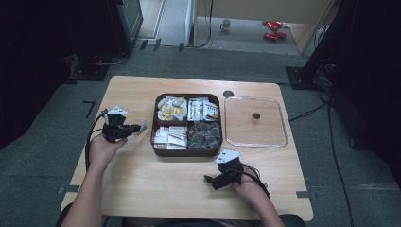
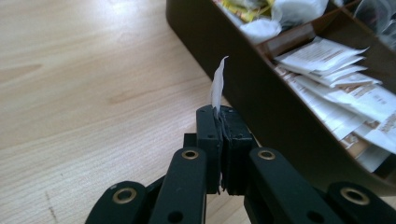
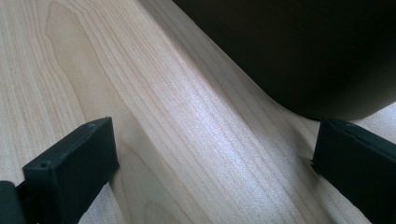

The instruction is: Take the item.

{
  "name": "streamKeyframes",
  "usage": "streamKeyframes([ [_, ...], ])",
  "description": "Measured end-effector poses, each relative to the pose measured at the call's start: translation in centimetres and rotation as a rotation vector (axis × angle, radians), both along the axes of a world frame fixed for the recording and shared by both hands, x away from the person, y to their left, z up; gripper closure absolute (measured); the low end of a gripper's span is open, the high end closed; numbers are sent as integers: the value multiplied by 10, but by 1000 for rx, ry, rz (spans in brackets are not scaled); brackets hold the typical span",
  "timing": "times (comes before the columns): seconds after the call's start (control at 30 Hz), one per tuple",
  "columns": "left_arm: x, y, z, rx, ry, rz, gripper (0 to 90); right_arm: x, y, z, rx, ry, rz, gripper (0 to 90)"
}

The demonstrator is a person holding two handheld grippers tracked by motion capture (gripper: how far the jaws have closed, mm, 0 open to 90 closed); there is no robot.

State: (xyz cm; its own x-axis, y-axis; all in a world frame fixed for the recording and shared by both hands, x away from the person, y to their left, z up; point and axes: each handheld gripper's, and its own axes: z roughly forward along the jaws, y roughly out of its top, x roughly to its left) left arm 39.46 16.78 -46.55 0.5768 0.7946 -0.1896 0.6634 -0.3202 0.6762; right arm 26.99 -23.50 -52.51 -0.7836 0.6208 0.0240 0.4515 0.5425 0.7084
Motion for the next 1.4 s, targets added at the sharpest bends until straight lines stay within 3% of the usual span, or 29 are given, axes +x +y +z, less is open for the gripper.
streamKeyframes([
  [0.1, 4, 1, -7, -27, 20, -1, 888, 0, 0, 0, 0, 0, 0, 0],
  [0.27, 6, 2, -12, -12, 32, 10, 881, 0, 0, 0, 0, 0, 0, 0],
  [0.33, 7, 5, -15, -5, 39, 21, 838, 0, 0, 0, 0, 0, 0, 0],
  [0.43, 8, 7, -19, 41, 35, 47, 782, 0, 0, 0, 0, 0, 0, 0],
  [0.53, 10, 11, -22, 35, 40, 63, 733, 0, 0, 0, 0, 0, 0, 0],
  [0.83, 13, 17, -30, 82, 14, 111, 601, 0, 0, 0, 1, -1, 0, 0],
  [1.07, 14, 20, -29, 60, 16, 135, 505, 0, 0, 0, 1, 0, -1, 0],
  [1.1, 14, 22, -28, 48, 16, 145, 460, 0, 0, 0, 1, 0, -1, 0],
  [1.4, 7, 27, -20, 26, 2, 149, 432, 0, 0, 0, 0, 0, 0, 0],
])
